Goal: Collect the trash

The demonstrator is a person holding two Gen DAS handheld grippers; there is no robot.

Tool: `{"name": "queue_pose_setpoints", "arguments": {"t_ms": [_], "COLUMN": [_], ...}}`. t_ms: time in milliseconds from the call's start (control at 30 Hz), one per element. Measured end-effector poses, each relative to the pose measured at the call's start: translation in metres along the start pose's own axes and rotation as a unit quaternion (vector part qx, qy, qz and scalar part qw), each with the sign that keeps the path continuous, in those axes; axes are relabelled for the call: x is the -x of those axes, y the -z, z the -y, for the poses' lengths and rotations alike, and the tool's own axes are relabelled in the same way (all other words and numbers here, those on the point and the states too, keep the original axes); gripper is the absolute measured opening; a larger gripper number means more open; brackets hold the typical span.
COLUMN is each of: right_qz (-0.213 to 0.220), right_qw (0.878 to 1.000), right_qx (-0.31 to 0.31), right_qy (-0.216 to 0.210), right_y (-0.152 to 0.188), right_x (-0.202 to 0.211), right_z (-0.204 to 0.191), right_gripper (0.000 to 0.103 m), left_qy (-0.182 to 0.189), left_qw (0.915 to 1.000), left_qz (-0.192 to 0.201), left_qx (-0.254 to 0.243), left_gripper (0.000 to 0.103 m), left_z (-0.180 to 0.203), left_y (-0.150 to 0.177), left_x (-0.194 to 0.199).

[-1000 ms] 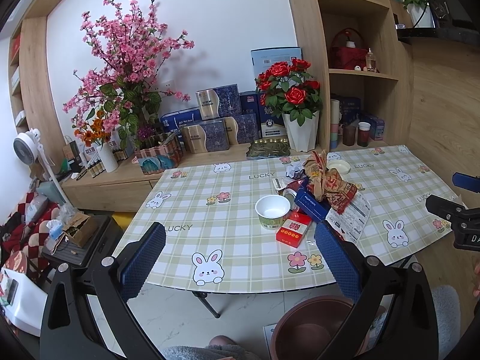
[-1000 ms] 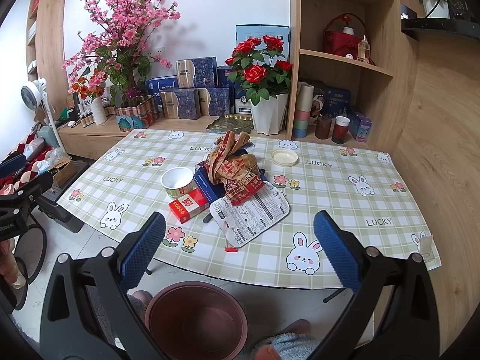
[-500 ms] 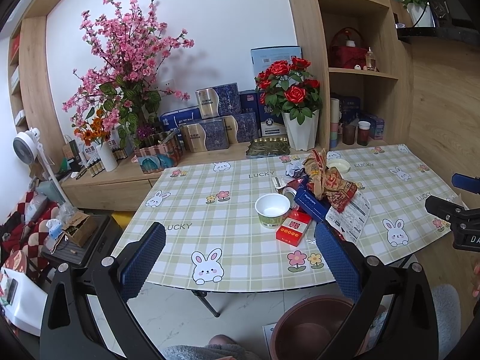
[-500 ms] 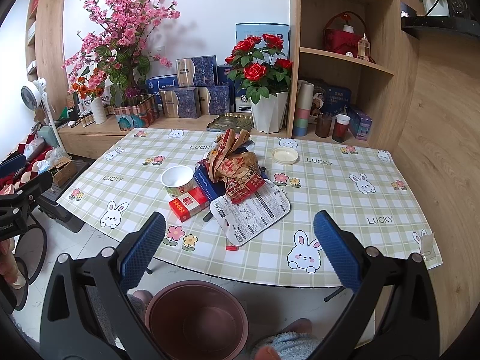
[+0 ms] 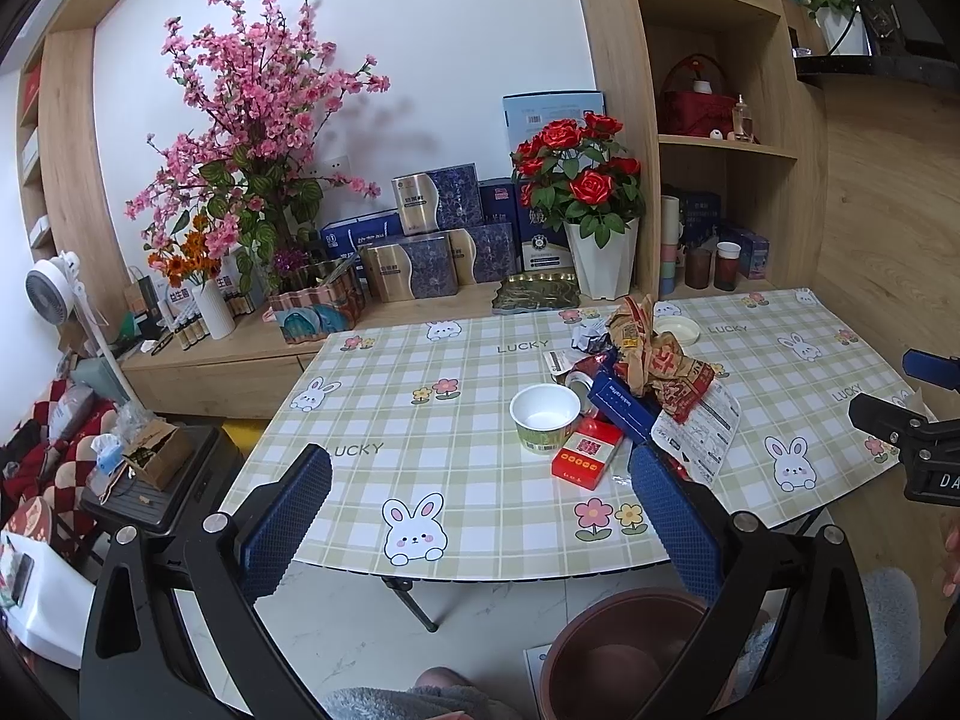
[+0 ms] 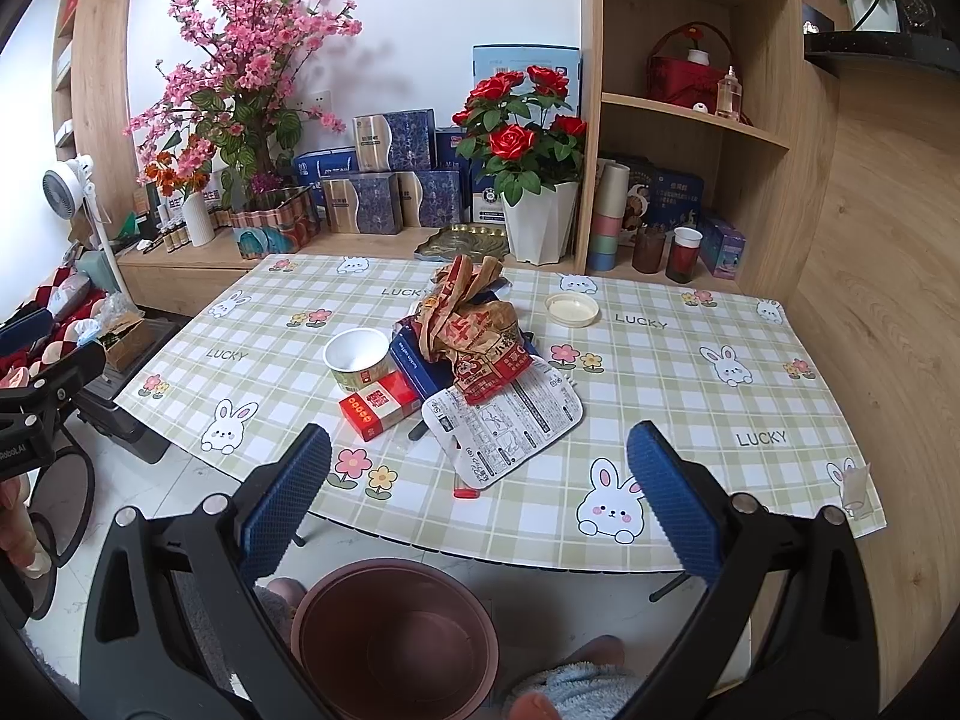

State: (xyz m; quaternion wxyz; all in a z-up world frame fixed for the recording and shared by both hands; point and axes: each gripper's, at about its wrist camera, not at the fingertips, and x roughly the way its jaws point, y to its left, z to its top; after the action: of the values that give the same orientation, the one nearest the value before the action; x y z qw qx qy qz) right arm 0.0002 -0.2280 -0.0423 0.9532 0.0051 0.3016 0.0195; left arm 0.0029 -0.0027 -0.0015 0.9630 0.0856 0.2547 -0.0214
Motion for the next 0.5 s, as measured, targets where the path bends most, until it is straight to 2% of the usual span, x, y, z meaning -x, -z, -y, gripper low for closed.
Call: {"name": "queue_pose_setpoints", "arguments": {"t_ms": [500], "right_qz": [-0.001], "right_qw": [1.000], "right_qx": [0.001], "right_qy": [0.001], "right_y": [0.0012], "right_x": [-0.0019], "right_z": [-0.0012], "right_gripper": [0.097], "left_qy": [0.002], "left_qw": [1.0000], "left_qz": [0.000], "left_qx": [0.000], "left_gripper": [0.098], "left_z": [-0.0015], "left_y": [0.0015], "left_x": [0.0001]}}
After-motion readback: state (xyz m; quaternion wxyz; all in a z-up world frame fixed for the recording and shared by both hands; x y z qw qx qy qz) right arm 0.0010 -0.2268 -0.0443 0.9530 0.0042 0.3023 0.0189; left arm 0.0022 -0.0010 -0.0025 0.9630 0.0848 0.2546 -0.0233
